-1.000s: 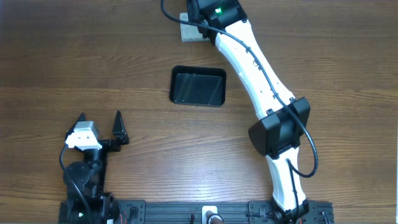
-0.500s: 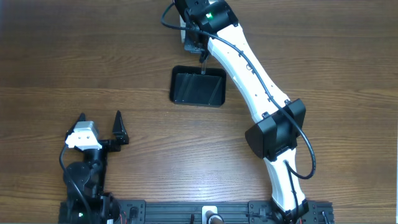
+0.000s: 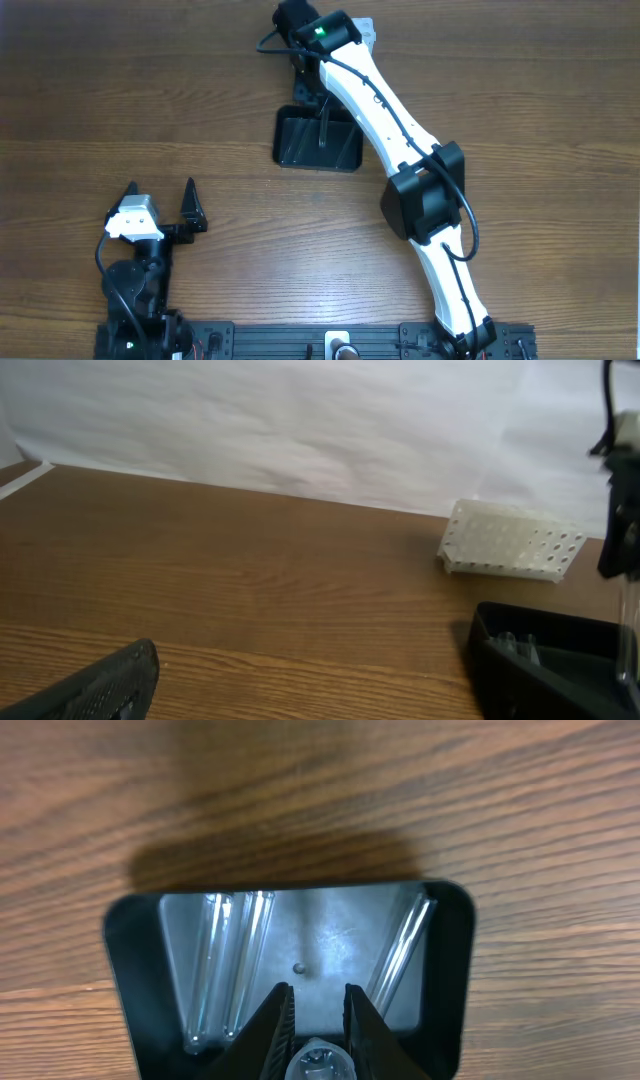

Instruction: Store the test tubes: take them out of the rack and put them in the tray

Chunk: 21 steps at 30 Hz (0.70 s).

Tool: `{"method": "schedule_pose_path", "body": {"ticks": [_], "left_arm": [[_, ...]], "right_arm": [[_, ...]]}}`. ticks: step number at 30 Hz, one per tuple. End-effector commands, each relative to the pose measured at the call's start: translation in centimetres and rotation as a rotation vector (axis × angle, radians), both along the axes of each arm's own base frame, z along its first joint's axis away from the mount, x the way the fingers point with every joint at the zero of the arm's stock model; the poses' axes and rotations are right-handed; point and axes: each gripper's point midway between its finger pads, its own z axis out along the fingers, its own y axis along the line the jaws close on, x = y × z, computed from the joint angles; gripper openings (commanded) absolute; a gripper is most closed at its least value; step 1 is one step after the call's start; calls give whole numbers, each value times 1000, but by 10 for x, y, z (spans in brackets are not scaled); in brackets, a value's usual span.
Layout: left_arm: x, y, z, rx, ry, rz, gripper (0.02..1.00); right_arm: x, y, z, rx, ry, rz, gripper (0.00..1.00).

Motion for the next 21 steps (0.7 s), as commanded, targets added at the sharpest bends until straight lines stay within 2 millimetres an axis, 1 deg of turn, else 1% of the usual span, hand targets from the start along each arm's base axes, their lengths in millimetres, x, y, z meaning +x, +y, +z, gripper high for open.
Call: {"method": "schedule_pose_path", "body": {"ticks": [1,8,13,21], "left_arm": [[0,-1,-2,15,3,-3,996],[0,-1,-2,15,3,-3,998],[0,-1,-2,15,3,-3,998],[0,-1,-2,15,3,-3,998]], "right_arm": [[-9,8,-14,19,62,2,159],[-18,3,-24,-5,113,0,161],[-18,0,-31,-15,132,-6,169],[-18,-1,-50,-37,160,-7,176]]}}
